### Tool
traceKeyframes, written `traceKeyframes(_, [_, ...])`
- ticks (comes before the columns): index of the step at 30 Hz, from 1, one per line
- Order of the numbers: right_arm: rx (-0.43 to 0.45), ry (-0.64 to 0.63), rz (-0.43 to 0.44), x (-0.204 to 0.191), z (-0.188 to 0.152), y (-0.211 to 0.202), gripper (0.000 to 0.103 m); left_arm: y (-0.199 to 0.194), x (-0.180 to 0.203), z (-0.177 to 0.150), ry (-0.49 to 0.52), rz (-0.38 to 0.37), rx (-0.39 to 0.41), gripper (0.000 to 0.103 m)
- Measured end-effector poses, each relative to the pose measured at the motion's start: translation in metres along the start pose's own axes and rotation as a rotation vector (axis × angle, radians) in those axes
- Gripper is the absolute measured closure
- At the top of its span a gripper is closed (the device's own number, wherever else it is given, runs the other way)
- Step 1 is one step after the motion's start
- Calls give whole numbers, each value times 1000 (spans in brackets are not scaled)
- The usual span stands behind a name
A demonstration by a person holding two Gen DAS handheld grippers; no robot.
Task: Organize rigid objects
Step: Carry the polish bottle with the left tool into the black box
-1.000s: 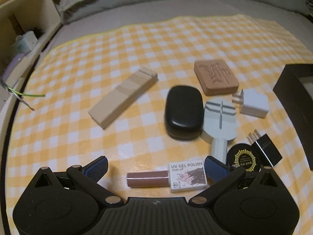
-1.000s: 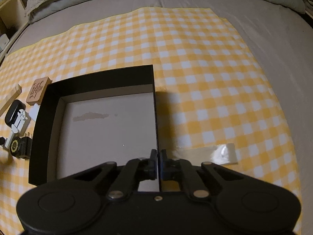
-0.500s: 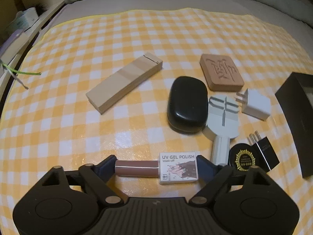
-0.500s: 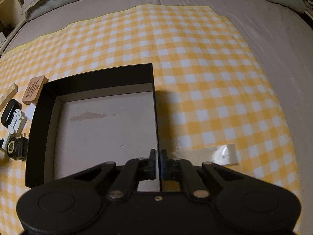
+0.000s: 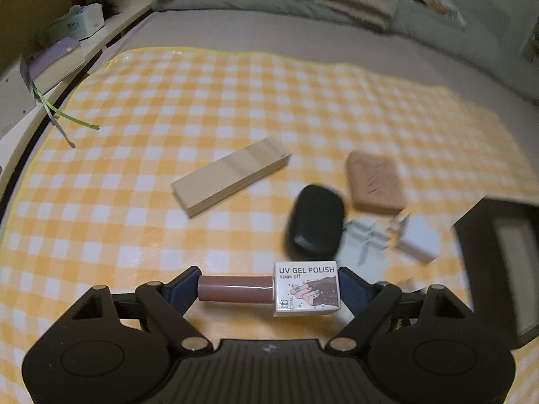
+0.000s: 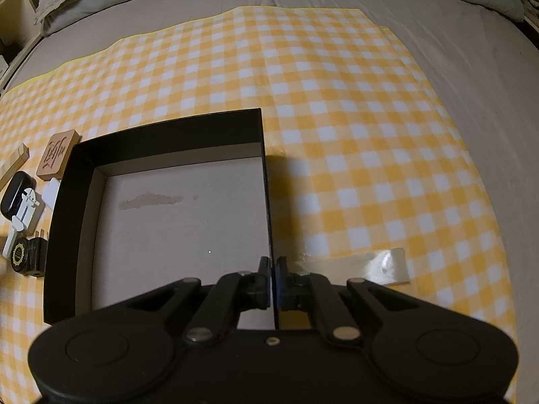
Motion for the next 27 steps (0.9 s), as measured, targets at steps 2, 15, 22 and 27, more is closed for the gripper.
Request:
traceKeyframes(2, [0, -1, 0, 0, 0, -1, 100, -7, 14, 4, -19, -34, 17, 17])
traceKeyframes(15, [38, 37, 46, 3, 2, -11, 99, -42, 173, -2, 34, -331, 36, 17])
traceKeyframes(22, [28, 81, 74, 6, 1, -11, 98, -42, 259, -23, 45, -433, 15, 17])
traceKeyframes(27, [13, 165, 118, 12, 2, -10, 97, -27, 299, -44, 93, -436, -16, 17])
Point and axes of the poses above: each gripper's, at about its wrist camera, not at the fingertips, and y roughly the way its jaws point, x to its right, z to its top, the point moved 9 cm from there along y, roughly the way its jaws point, and after that the axes turned 3 degrees about x, right-handed, at the moved point
